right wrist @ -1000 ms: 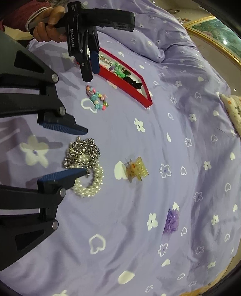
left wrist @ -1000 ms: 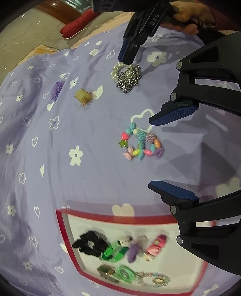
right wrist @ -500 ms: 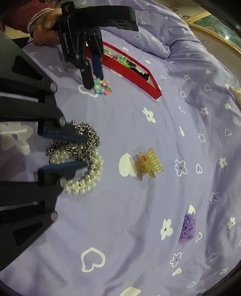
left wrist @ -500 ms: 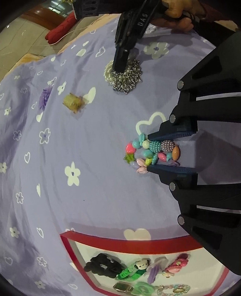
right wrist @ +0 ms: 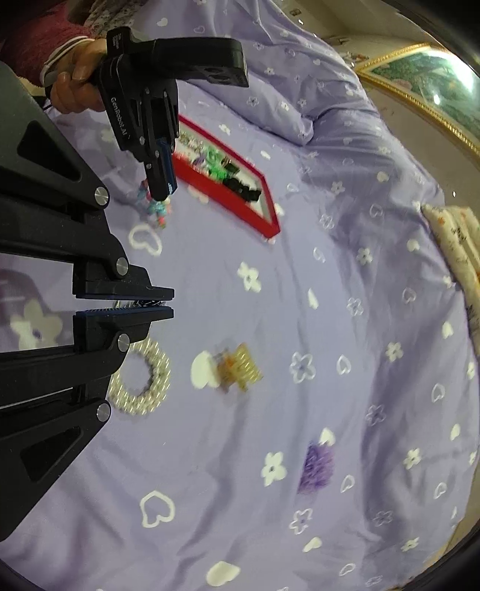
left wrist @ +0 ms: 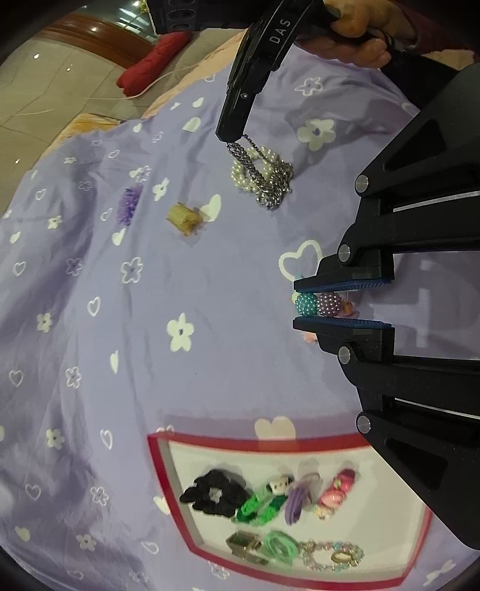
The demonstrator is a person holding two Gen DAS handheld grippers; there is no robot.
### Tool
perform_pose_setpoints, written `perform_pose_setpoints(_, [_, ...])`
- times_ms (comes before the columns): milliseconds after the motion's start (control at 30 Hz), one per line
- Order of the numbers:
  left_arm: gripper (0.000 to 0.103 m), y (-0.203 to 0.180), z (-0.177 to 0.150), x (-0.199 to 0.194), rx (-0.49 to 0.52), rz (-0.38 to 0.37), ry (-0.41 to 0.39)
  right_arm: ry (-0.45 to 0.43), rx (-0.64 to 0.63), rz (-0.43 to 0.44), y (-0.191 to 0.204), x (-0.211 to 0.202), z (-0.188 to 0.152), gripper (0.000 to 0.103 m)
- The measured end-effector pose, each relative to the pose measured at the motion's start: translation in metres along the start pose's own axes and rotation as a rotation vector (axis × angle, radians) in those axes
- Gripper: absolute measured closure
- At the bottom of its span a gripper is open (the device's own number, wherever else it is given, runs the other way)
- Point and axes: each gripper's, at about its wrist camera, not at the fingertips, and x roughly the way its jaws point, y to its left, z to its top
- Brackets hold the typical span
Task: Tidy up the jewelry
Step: 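Carry the beaded bracelet and silver chain into the tray and open both tools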
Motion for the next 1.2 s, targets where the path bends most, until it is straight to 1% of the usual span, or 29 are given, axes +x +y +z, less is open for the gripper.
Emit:
perform_pose_setpoints(233, [0.092, 0.013, 0.003, -0.035, -0.030, 0.004, -0.075, -0.056, -0.033, 0.031, 0.023, -0.013, 0.018, 0.101])
perform_pose_setpoints(433, [0.092, 0.038, 0.005, -0.066, -0.080, 0.025, -0.137, -0.093, -0.062, 0.076, 0.051, -0.014, 0.031, 0.101])
perform_pose_setpoints(533, [0.092, 0.051, 0.003, -0.077, -0.106, 0.038, -0.156, -0.106, -0.077, 0.104, 0.065, -0.012, 0.037, 0.101])
perform_pose_setpoints(967, [0.092, 0.124, -0.020, -0.107, -0.248, 0.114, -0.192, -0.102, -0.164, 0.248, 0.143, 0.015, 0.059, 0.101])
perform_pose_setpoints(1200, [0.092, 0.153, -0.033, -0.113, -0.297, 0.146, -0.194, -0.082, -0.202, 0.316, 0.181, 0.030, 0.063, 0.101])
